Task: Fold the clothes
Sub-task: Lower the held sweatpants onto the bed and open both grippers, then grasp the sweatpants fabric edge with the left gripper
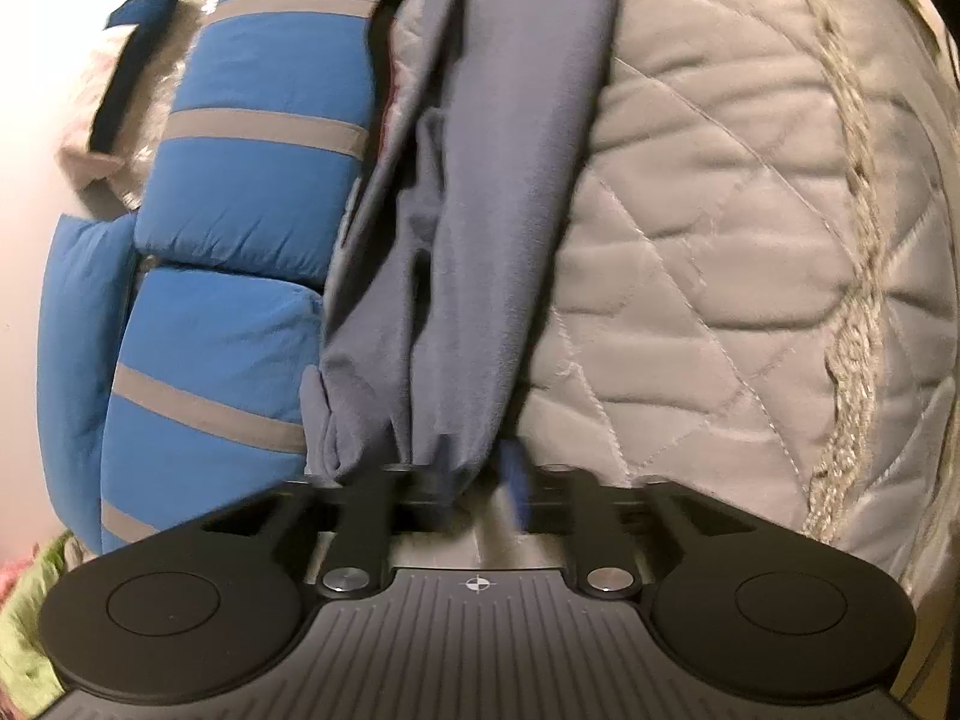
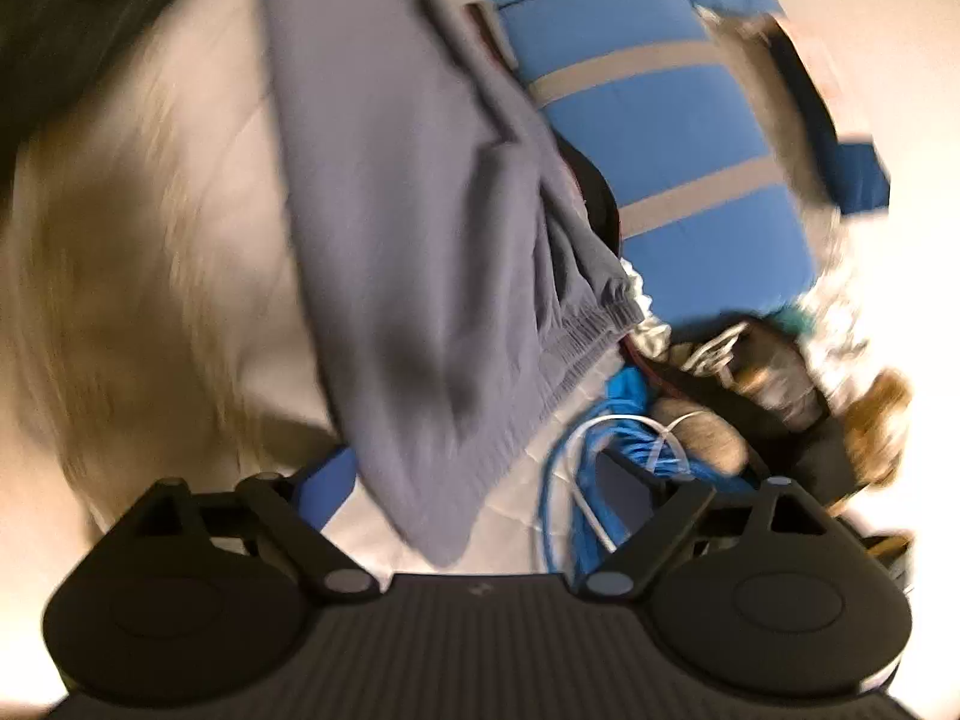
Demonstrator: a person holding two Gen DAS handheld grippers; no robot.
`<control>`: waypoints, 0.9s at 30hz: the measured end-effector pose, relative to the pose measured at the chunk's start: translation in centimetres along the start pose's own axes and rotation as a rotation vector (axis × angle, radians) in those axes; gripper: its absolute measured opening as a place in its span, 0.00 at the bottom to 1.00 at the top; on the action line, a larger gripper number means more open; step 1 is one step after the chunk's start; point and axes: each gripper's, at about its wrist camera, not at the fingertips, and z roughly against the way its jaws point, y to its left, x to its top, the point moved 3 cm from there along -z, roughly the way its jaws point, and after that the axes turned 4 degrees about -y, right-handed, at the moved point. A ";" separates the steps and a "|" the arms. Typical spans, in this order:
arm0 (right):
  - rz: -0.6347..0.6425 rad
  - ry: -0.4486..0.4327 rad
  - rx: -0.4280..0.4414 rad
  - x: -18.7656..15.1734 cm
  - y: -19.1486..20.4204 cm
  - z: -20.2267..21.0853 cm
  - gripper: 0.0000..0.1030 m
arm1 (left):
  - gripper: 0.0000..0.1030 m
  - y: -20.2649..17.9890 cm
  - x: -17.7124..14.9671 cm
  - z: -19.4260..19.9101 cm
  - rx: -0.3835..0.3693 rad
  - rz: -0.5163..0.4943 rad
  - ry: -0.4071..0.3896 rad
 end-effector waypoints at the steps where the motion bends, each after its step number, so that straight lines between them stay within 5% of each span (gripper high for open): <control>1: -0.027 -0.012 0.008 0.6 -0.6 0.0 0.98 | 0.49 0.5 -0.1 0.2 0.007 0.018 -0.006; 4: -0.099 -0.046 0.033 2.5 -2.5 -0.4 1.00 | 0.63 1.6 -0.3 0.9 0.010 0.064 -0.029; 9: -0.202 -0.087 0.060 6.1 -4.6 -2.1 1.00 | 0.63 3.8 -0.5 1.8 -0.004 0.165 -0.039; 16: -0.349 -0.134 0.085 12.7 -7.0 -5.2 1.00 | 0.64 8.2 -0.6 2.5 0.016 0.428 -0.044; 27: -0.428 -0.242 0.042 26.0 -6.1 -4.3 1.00 | 0.64 12.6 -4.3 -1.8 -0.002 0.796 0.128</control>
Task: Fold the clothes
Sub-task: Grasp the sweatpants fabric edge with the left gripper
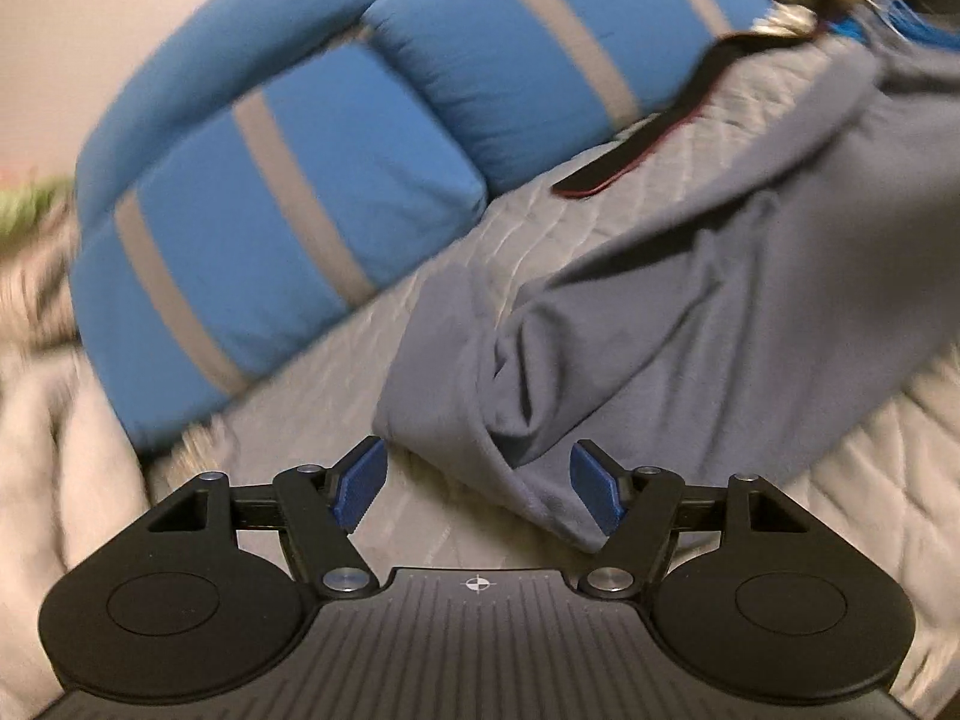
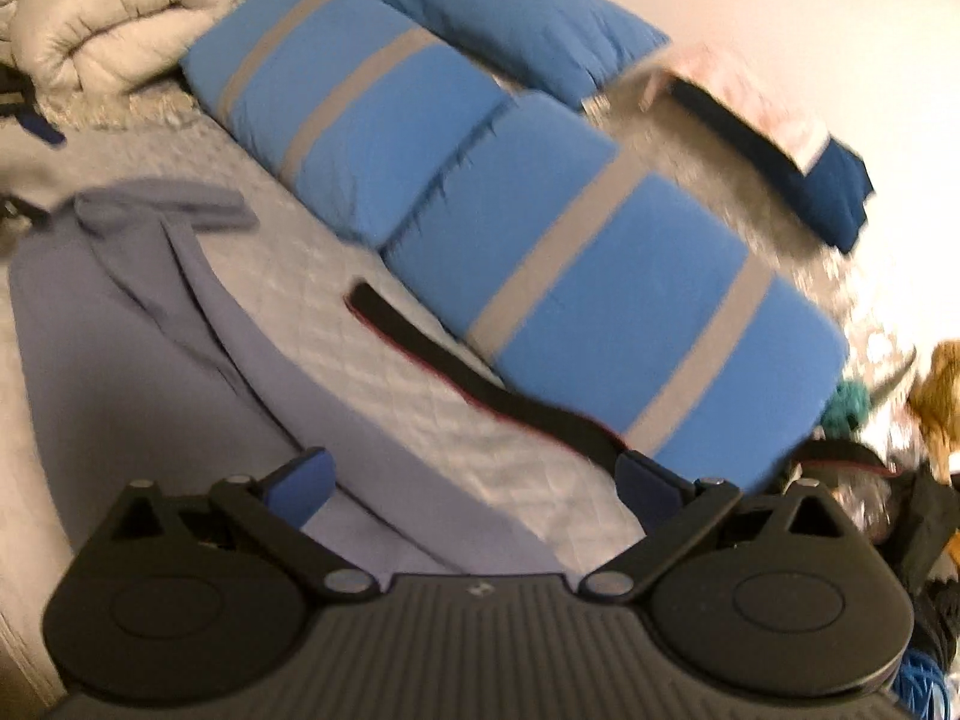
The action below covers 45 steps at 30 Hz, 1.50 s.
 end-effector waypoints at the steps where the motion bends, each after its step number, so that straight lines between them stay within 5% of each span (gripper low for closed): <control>1: -0.001 -0.011 0.009 0.7 1.1 0.1 1.00 | 0.64 0.4 0.0 -0.5 0.004 0.037 0.017; 9: -0.068 -0.039 0.110 3.2 9.8 0.2 1.00 | 0.64 2.3 -0.9 -3.0 0.072 0.196 0.132; 14: -0.203 0.011 0.140 2.5 12.6 -1.4 1.00 | 0.26 3.9 -1.6 -4.0 0.031 0.358 0.209; 16: -0.260 0.051 0.173 1.9 12.9 -2.2 1.00 | 0.19 4.8 -2.1 -3.9 -0.008 0.443 0.210; 24: -0.351 0.127 0.165 -0.3 12.4 -3.4 1.00 | 0.17 7.6 -3.6 -3.1 -0.024 0.597 0.163; 28: -0.385 0.167 0.180 -0.7 12.4 -4.0 1.00 | 0.19 7.9 -3.7 -3.7 -0.010 0.612 0.154; 35: -0.354 0.184 0.197 -0.3 13.6 -4.4 1.00 | 0.27 6.9 -1.5 -5.6 0.106 0.412 0.097; 41: -0.346 0.196 0.213 -0.3 14.0 -4.8 1.00 | 0.29 6.9 -1.2 -8.0 0.076 0.408 0.117; 45: -0.341 0.199 0.218 -0.2 14.2 -4.8 1.00 | 0.15 7.6 -1.3 -7.7 0.080 0.454 0.097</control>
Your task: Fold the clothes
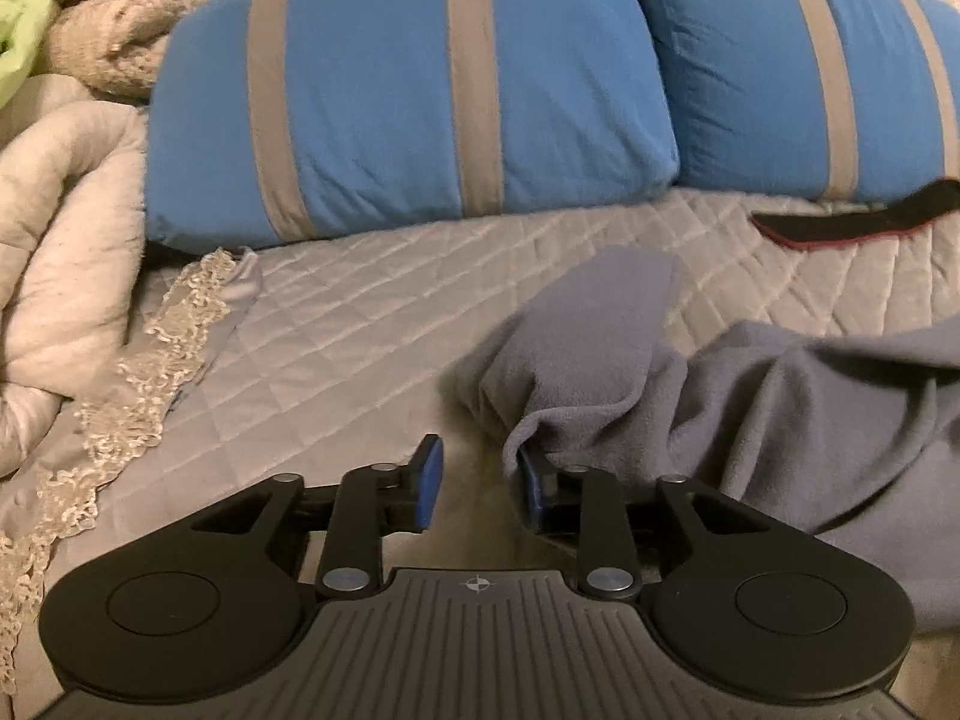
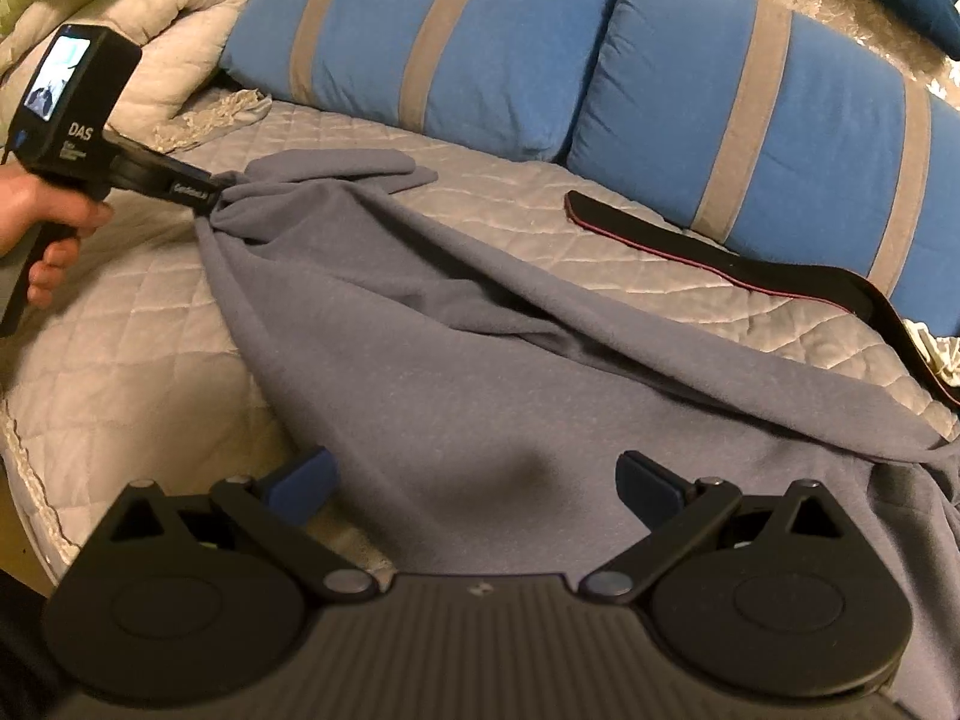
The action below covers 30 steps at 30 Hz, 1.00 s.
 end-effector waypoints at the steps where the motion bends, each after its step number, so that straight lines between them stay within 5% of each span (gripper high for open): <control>1: 0.002 -0.001 -0.001 0.0 0.0 0.0 1.00 | 0.11 0.3 0.1 0.4 0.002 0.024 0.000; 9: -0.018 0.013 -0.014 -0.6 -0.9 0.1 1.00 | 0.10 4.5 -2.1 3.2 0.057 0.372 0.092; 15: -0.041 0.028 -0.023 -0.7 -1.6 0.0 1.00 | 0.15 5.4 -3.4 4.9 0.074 0.487 0.140; 17: -0.043 0.029 -0.026 -0.7 -1.7 0.0 1.00 | 0.18 4.7 -3.4 4.9 0.072 0.422 0.156; 23: -0.039 0.024 -0.022 -0.5 -1.6 0.0 1.00 | 0.47 -0.5 -2.2 5.2 0.185 -0.130 -0.044; 25: -0.034 0.020 -0.018 -0.5 -1.5 0.0 1.00 | 0.47 -2.4 -2.0 5.1 0.221 -0.307 -0.119; 30: -0.007 0.010 -0.025 -0.5 -1.0 0.0 1.00 | 0.47 -5.1 -1.5 3.5 0.275 -0.558 -0.179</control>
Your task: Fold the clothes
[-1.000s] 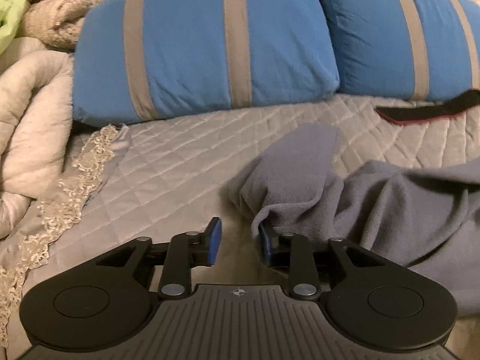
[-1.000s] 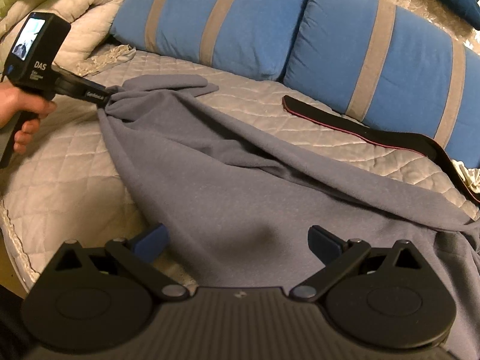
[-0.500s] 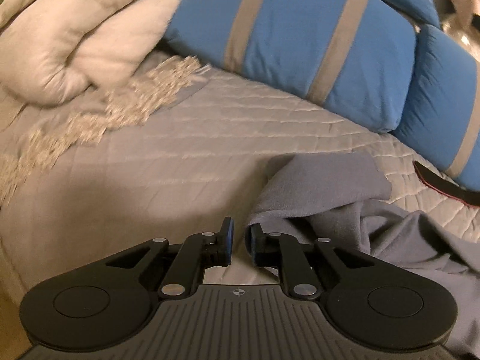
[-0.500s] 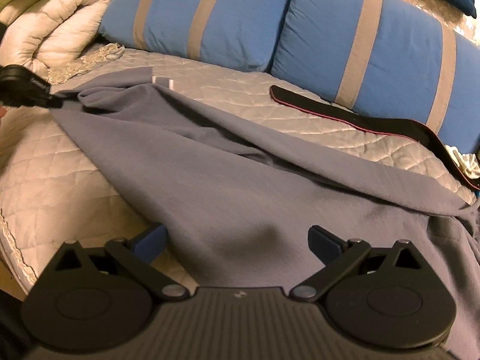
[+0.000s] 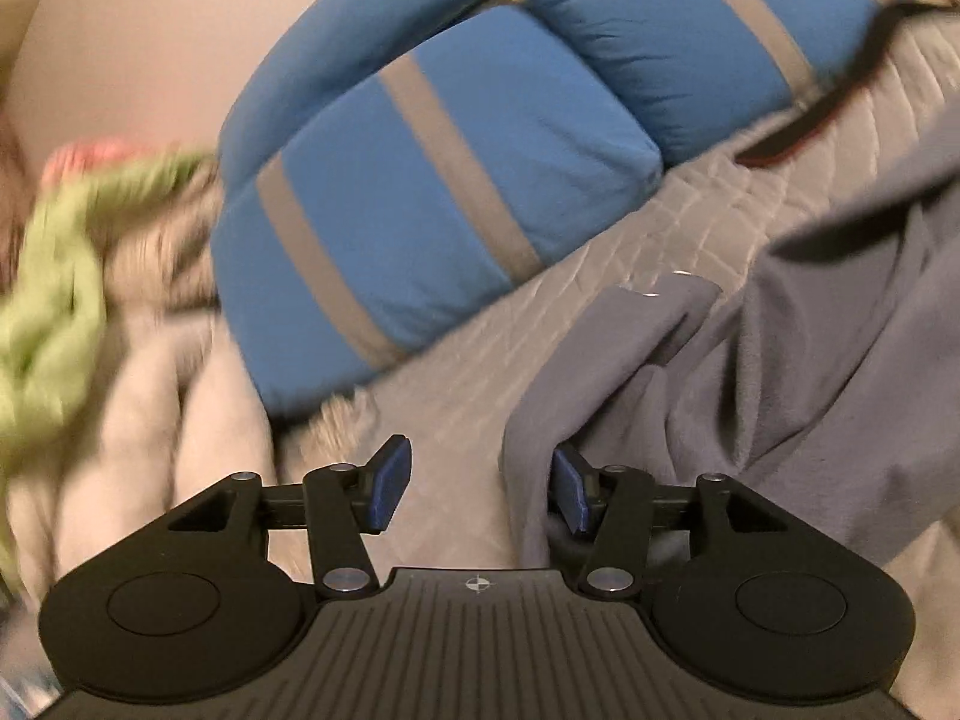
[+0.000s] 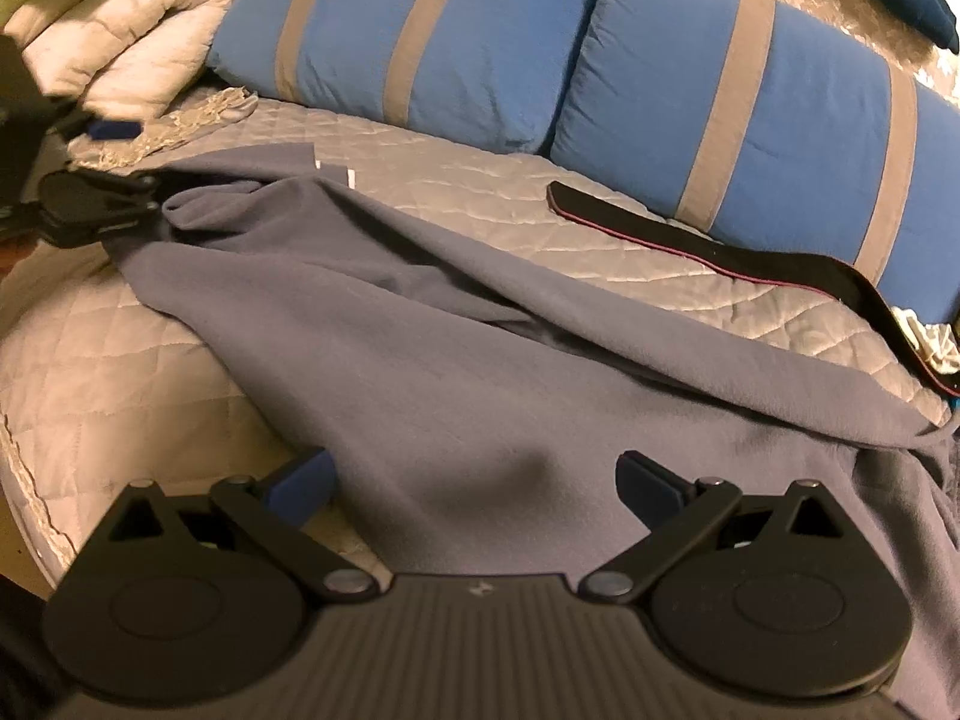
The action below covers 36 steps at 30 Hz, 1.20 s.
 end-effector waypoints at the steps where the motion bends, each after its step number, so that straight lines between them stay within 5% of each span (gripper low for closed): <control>1: 0.005 -0.002 -0.002 0.0 0.1 0.0 1.00 | 0.47 -0.5 0.2 -0.2 -0.005 -0.043 -0.013; 3: 0.012 -0.003 -0.007 -0.1 0.2 -0.1 1.00 | 0.46 -1.1 0.4 -0.6 -0.022 -0.081 -0.033; 5: 0.018 -0.002 -0.012 -0.2 0.2 -0.2 1.00 | 0.15 -1.0 0.4 -0.8 -0.039 -0.051 -0.048; 6: 0.019 0.000 -0.015 -0.2 0.2 -0.3 1.00 | 0.10 -0.1 0.4 -0.8 -0.033 0.011 -0.043; 11: 0.010 0.004 -0.022 -0.2 0.0 -0.3 1.00 | 0.09 6.6 -1.8 -1.3 0.016 0.451 0.074; 18: 0.013 0.004 -0.029 -0.2 0.2 -0.2 1.00 | 0.12 9.7 -8.5 -2.0 -0.082 0.827 0.369; 26: 0.029 0.001 -0.038 -0.2 0.4 -0.1 1.00 | 0.13 13.1 -13.0 -3.5 -0.181 1.193 0.397; 31: 0.033 0.010 -0.044 -0.3 0.5 -0.2 1.00 | 0.13 14.1 -14.1 -4.1 -0.172 1.283 0.383; 36: 0.033 0.010 -0.046 -0.3 0.5 -0.3 1.00 | 0.19 14.3 -13.6 -3.8 -0.152 1.190 0.372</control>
